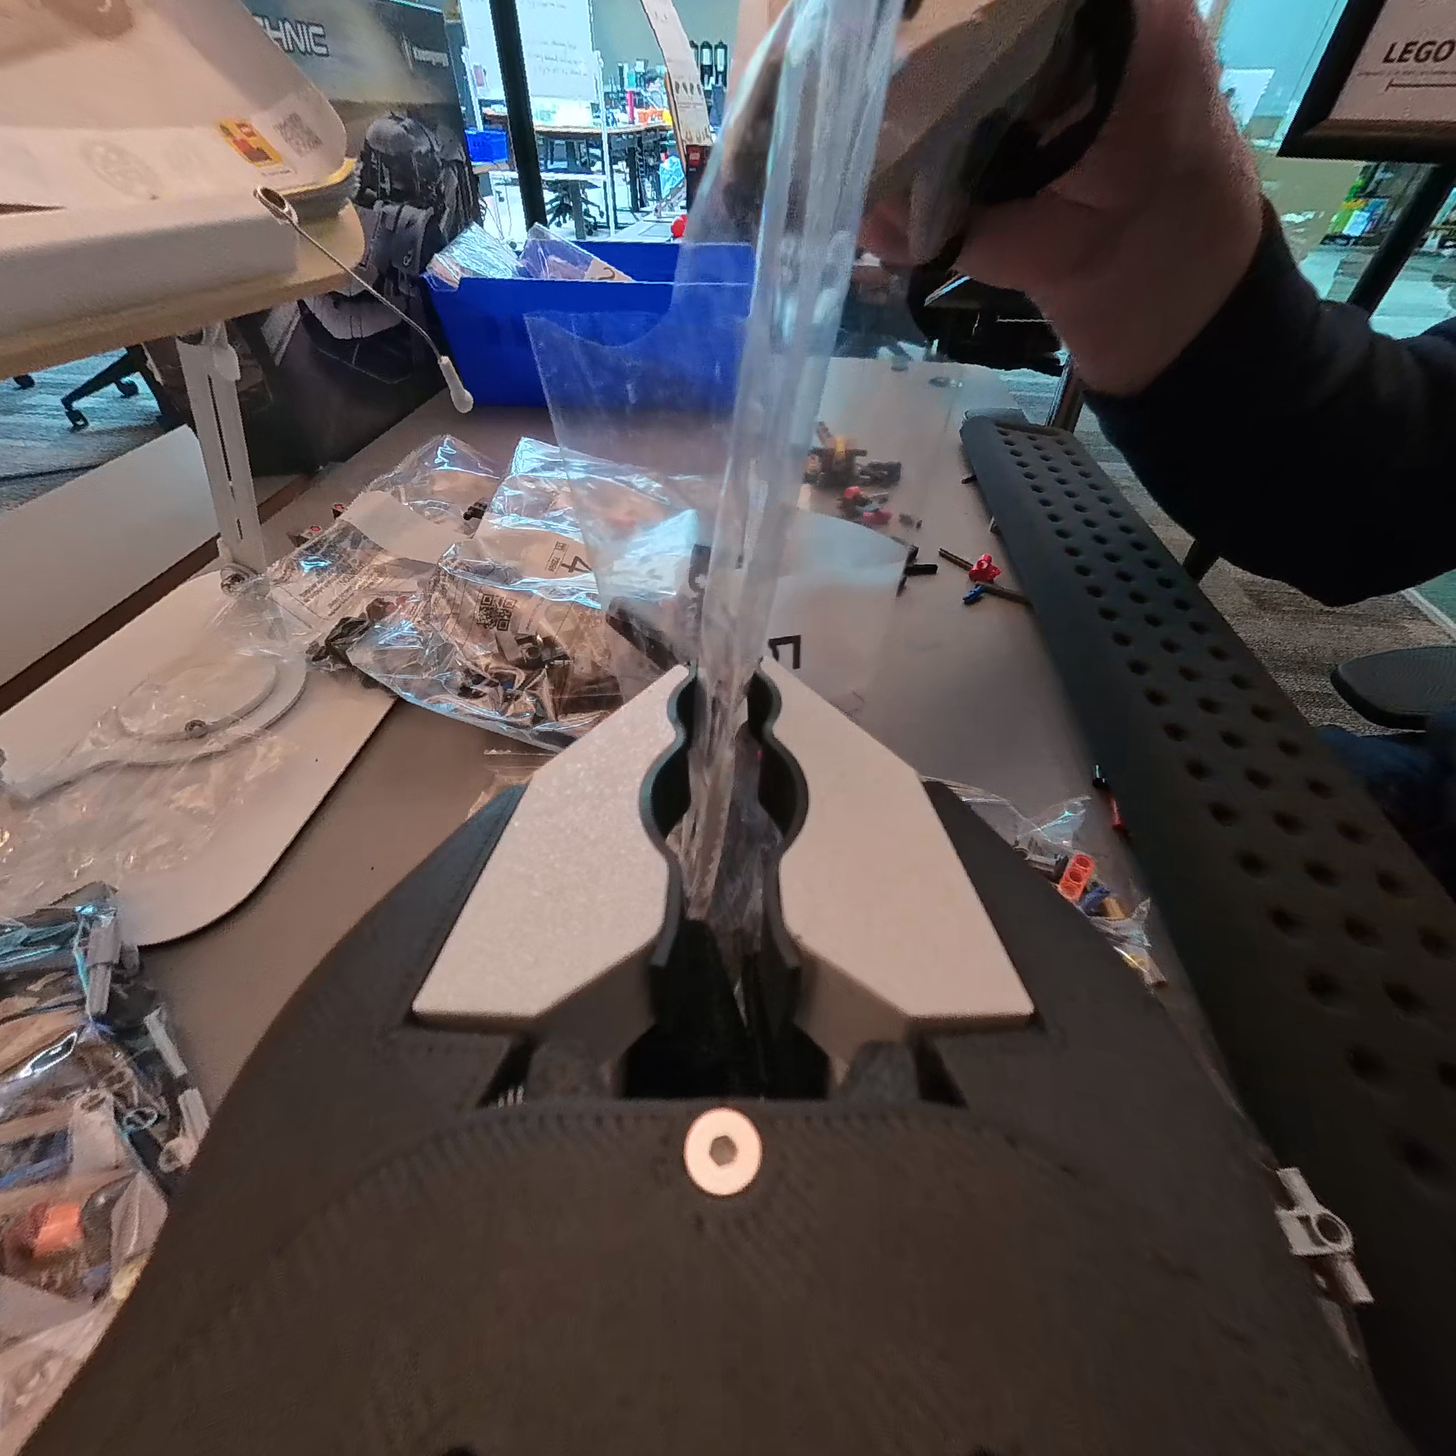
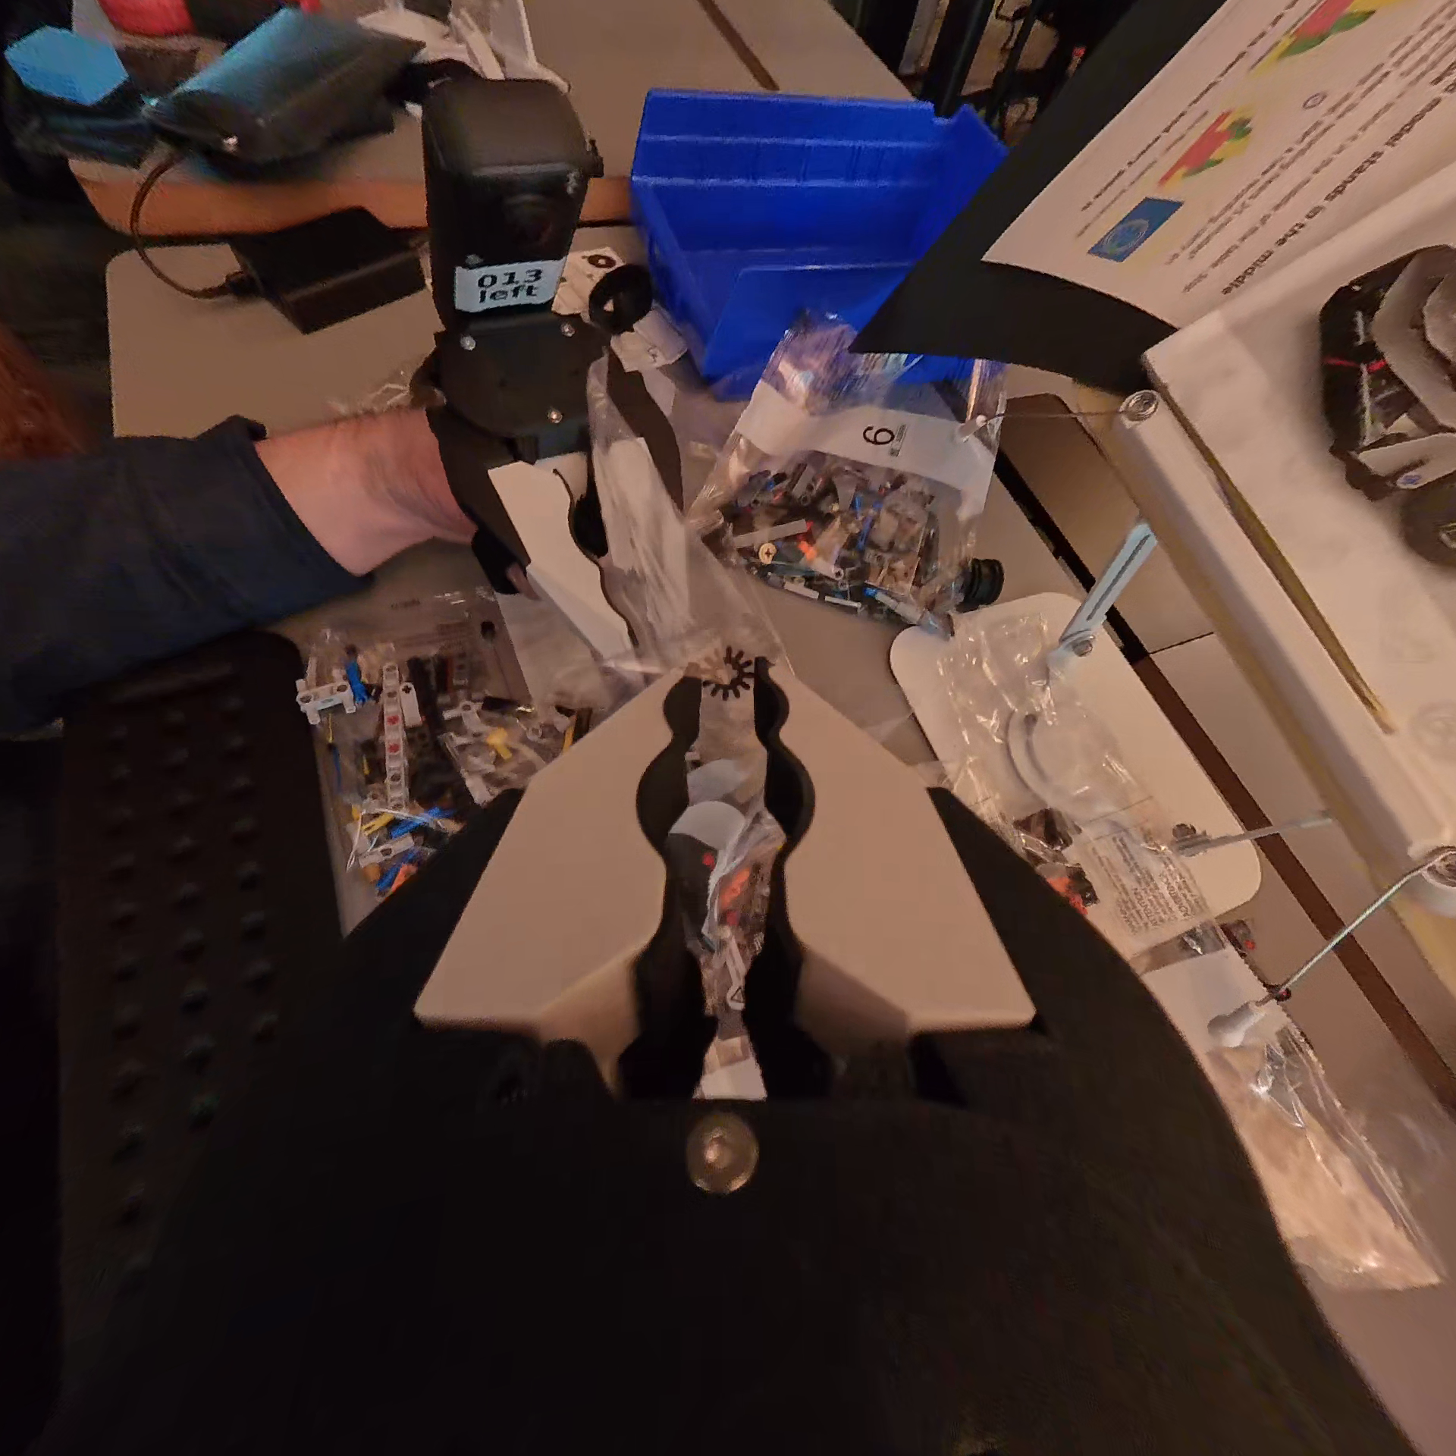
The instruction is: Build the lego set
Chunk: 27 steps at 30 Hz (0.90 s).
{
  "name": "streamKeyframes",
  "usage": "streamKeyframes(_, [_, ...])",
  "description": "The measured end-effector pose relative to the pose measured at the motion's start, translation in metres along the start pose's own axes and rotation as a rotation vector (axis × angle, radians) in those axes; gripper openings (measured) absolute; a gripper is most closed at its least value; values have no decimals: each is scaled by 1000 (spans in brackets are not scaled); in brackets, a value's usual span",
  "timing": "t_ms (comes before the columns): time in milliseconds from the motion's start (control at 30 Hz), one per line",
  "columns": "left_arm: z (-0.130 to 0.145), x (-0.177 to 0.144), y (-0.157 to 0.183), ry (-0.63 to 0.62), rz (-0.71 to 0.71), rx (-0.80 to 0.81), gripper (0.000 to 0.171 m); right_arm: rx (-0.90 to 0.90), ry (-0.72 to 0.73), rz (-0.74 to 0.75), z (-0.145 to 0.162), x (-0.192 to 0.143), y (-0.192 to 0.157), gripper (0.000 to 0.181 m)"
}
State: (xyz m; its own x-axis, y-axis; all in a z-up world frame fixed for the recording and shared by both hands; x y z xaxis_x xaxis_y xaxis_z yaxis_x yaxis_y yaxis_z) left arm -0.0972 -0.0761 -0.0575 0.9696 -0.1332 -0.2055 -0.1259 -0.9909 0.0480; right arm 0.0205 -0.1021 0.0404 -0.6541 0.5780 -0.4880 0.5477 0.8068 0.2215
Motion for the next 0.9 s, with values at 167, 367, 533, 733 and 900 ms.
streamKeyframes(167, [0,-1,-1,1,-3,-1,10,18,14,-7,-1,2,3,11])
streamKeyframes(367, [0,-1,-1,3,-7,-3,10,29,25,-17,-1,3,3,11])
streamKeyframes(533, [0,-2,-1,5,-7,-3,9,31,6,-24,1,6,2,11])
streamKeyframes(733, [-1,-4,-2,13,-11,-2,9,54,-24,-48,8,10,3,12])
streamKeyframes(900, [-1,-4,-1,10,-11,-2,9,37,-77,-20,17,14,4,34])
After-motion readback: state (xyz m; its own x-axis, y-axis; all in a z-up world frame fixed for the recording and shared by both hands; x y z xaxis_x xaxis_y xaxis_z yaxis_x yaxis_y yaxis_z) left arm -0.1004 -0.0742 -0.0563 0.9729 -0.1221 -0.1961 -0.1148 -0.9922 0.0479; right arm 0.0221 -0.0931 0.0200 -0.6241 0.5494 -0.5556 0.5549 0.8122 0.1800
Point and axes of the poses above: each gripper's, where its closed fingertips meet, x out along the fingers, z out of its underside, y = z × x across the jaws, the point moved 5 cm from there along -x, back along the fingers, and after that the axes turned 8 degrees about z, right-handed, at the moved point
